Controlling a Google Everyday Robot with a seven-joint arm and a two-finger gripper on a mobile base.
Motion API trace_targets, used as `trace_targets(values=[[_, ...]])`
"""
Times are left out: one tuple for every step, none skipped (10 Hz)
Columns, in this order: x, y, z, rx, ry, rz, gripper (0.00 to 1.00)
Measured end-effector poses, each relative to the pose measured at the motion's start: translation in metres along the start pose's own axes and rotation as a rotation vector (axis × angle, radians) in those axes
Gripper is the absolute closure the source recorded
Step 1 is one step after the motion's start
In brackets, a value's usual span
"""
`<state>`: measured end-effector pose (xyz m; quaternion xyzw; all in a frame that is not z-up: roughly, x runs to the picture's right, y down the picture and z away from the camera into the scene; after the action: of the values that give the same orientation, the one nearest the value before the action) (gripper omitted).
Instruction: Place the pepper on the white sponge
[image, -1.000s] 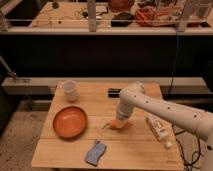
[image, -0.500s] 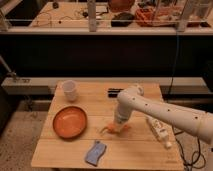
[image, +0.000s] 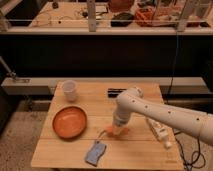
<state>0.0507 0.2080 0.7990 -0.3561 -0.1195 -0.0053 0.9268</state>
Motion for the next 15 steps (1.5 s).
trace_targets(values=[[-0.003, 0.003, 0.000, -0.007, -0.002, -0.005, 1.00], [-0.007, 0.006, 0.000, -0.012, -0.004, -0.010, 1.00], [-0.011, 0.007, 0.001, -0.016, -0.006, -0.018, 1.00], [-0.010, 0.011, 0.002, -0.022, -0.009, -0.026, 1.00], [-0.011, 0.015, 0.002, -0.027, -0.009, -0.034, 1.00], [-0.017, 0.019, 0.004, -0.038, -0.011, -0.046, 1.00], [-0.023, 0.023, 0.005, -0.045, -0.014, -0.056, 1.00], [-0.026, 0.025, 0.006, -0.048, -0.015, -0.059, 1.00], [-0.026, 0.025, 0.006, -0.049, -0.017, -0.062, 1.00], [-0.024, 0.027, 0.005, -0.050, -0.018, -0.064, 1.00], [-0.022, 0.029, 0.005, -0.051, -0.021, -0.064, 1.00], [-0.021, 0.031, 0.005, -0.053, -0.022, -0.066, 1.00], [-0.022, 0.033, 0.006, -0.056, -0.022, -0.069, 1.00], [-0.025, 0.035, 0.007, -0.061, -0.024, -0.077, 1.00], [-0.025, 0.036, 0.007, -0.062, -0.024, -0.078, 1.00]])
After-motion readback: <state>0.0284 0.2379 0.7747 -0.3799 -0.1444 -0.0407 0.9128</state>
